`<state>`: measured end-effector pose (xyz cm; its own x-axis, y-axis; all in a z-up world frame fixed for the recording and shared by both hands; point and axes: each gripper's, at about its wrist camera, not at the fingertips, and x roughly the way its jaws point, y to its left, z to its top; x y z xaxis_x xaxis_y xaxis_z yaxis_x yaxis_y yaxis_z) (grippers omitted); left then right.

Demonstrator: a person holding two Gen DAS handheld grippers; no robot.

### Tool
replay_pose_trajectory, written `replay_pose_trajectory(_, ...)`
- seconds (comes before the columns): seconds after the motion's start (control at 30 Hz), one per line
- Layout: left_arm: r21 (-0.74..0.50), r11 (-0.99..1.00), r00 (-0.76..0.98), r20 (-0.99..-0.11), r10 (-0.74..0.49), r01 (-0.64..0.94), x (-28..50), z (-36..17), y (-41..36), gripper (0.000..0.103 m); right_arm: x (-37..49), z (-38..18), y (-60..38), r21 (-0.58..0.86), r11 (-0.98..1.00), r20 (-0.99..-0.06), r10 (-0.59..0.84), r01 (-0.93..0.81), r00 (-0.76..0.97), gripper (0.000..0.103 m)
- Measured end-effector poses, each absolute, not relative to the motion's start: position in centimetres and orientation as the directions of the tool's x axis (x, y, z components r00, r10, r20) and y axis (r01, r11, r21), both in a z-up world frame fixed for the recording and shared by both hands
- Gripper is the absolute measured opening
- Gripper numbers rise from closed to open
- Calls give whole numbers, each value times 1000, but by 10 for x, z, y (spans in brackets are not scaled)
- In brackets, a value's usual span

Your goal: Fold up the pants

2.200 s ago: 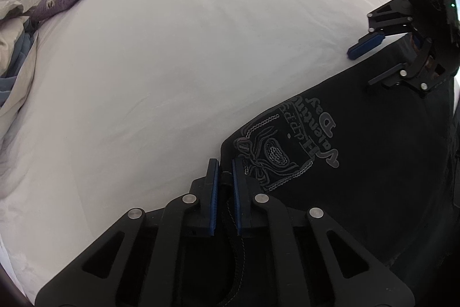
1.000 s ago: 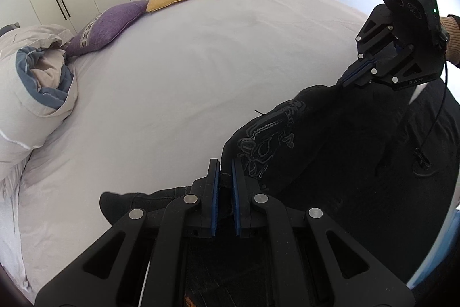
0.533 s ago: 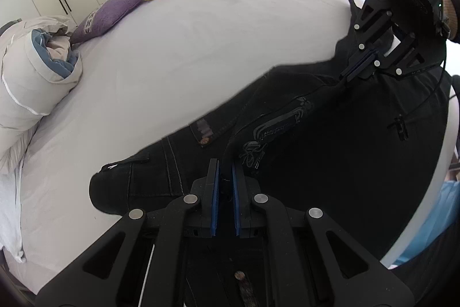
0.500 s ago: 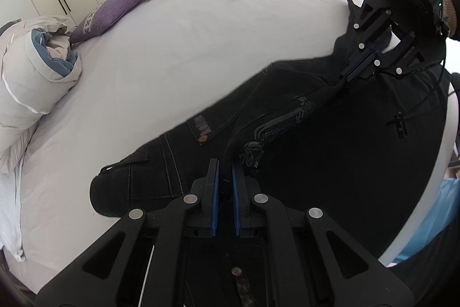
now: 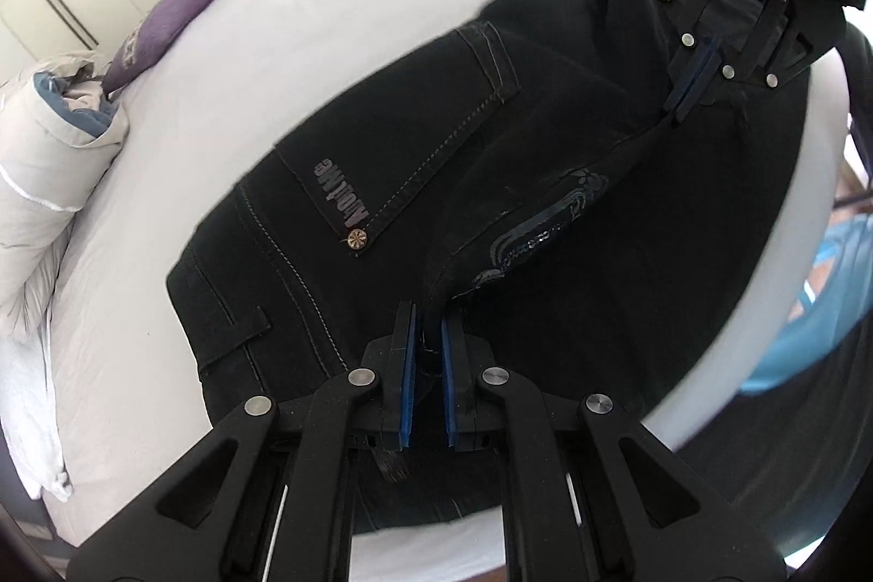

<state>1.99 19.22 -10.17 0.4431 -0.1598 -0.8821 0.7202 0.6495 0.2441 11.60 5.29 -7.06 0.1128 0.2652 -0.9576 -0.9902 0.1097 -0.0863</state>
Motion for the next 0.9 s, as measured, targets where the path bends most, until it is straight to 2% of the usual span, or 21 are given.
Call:
replay_pose_trajectory(0.2, 305, 595, 458, -881, -122, 744, -22, -113, 189, 7, 90, -68, 57, -122, 20, -962, 243, -992, 123, 2)
replay_pose_trajectory(0.67, 350, 531, 454, -888, -74, 772, -66, -136, 181, 7, 49, -71, 58, -174, -58, -966, 205, -983, 159, 3)
replay_pose_trajectory(0.9, 352, 520, 447, -892, -65, 778, -39, -137, 182, 7, 30, -73, 65, -180, -61, -965, 206, -982, 164, 3)
